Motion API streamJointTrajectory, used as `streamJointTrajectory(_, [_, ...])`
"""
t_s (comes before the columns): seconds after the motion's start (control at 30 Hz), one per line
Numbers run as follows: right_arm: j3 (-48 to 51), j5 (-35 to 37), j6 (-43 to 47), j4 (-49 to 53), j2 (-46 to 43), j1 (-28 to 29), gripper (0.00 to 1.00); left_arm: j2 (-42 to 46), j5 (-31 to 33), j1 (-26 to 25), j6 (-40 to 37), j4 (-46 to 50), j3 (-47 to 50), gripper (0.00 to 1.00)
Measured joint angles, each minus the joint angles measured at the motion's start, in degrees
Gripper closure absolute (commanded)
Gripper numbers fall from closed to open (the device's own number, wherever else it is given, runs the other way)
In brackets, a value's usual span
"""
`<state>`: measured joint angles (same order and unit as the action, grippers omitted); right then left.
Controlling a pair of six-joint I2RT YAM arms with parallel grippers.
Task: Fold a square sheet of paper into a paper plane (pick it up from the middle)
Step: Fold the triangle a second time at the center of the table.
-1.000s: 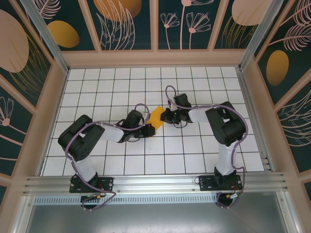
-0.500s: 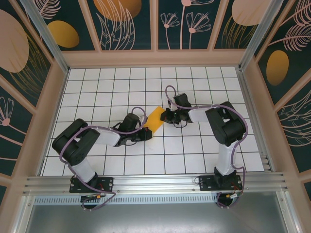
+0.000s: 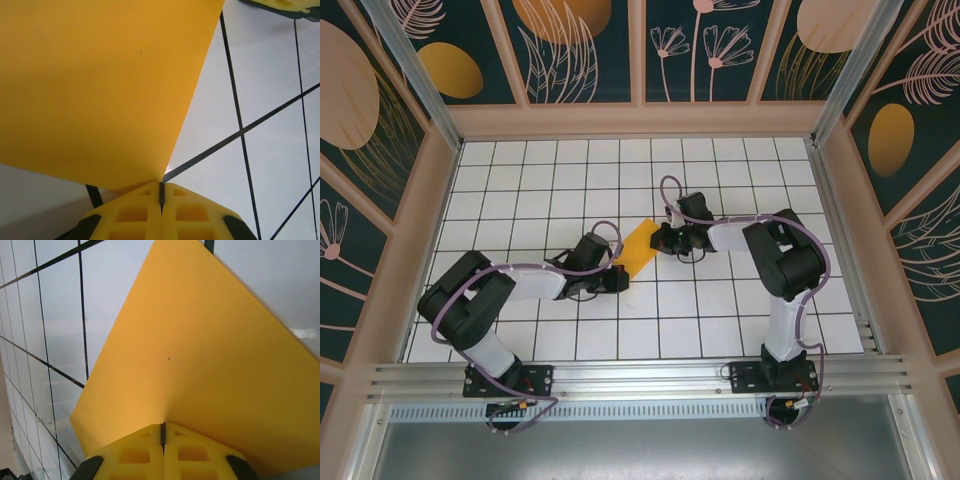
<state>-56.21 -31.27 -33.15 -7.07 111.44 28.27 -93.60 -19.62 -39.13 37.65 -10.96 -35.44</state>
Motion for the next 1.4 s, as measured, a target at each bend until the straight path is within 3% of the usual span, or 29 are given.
streamJointTrajectory(0.33, [-0.8, 0.0, 0.2, 1.2, 0.0, 0.0, 1.0, 6.4, 4.7, 0.0, 4.0, -2.6, 0.0, 1.0])
streamJointTrajectory(0.63, [-1.4, -0.1, 0.3, 2.0, 0.0, -0.2, 1.0, -0.6, 3.5, 0.0, 7.2, -5.9, -1.0, 1.0])
streamJointTrajectory(0.9, [-2.3, 0.3, 3.3, 3.0, -0.3, 0.0, 1.0, -1.2, 3.2, 0.0, 7.6, -5.9, -0.5, 1.0])
streamJointTrajectory(1.2, [2.1, -1.3, 3.9, 2.4, -3.2, 5.5, 1.0, -2.4, 3.4, 0.0, 7.6, -5.3, -0.7, 1.0])
streamJointTrajectory(1.4, [1.9, -1.3, 4.6, 3.1, -2.8, 5.8, 1.0, -3.0, 3.6, 0.0, 7.7, -3.0, -2.1, 1.0])
